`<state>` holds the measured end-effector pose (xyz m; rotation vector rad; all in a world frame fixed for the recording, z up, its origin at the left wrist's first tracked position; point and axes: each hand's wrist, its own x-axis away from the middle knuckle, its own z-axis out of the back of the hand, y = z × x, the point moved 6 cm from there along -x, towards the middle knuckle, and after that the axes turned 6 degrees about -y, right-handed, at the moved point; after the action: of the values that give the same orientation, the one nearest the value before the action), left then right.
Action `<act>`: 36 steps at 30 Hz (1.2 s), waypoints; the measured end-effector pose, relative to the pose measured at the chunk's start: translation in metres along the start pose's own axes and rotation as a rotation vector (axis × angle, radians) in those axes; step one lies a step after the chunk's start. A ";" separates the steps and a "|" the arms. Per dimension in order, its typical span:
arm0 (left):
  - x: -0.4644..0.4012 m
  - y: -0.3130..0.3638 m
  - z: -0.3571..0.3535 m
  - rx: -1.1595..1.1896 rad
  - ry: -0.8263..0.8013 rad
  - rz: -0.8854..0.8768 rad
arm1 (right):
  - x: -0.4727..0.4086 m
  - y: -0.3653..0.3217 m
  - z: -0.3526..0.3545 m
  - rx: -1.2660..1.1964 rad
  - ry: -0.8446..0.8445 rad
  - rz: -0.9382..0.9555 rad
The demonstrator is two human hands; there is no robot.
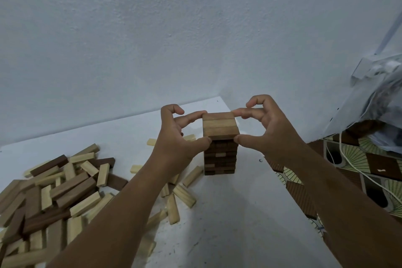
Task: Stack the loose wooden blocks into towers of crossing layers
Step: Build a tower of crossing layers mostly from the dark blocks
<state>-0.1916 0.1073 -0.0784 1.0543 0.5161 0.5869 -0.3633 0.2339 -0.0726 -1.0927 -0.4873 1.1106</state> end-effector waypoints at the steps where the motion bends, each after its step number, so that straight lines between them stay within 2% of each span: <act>1: 0.000 -0.001 0.000 0.003 0.001 0.006 | 0.000 0.001 0.000 0.004 0.000 0.002; 24: 0.004 -0.016 -0.006 0.051 -0.051 0.039 | 0.002 0.011 -0.003 0.059 -0.036 0.010; 31: 0.046 -0.004 0.026 0.008 0.107 -0.023 | 0.021 -0.042 -0.017 0.139 0.143 0.203; 36: 0.101 0.007 0.060 -0.032 0.186 -0.050 | 0.036 -0.094 -0.075 0.162 0.088 0.326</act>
<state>-0.0798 0.1387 -0.0592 0.9585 0.6919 0.6511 -0.2459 0.2293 -0.0288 -1.0968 -0.1478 1.3543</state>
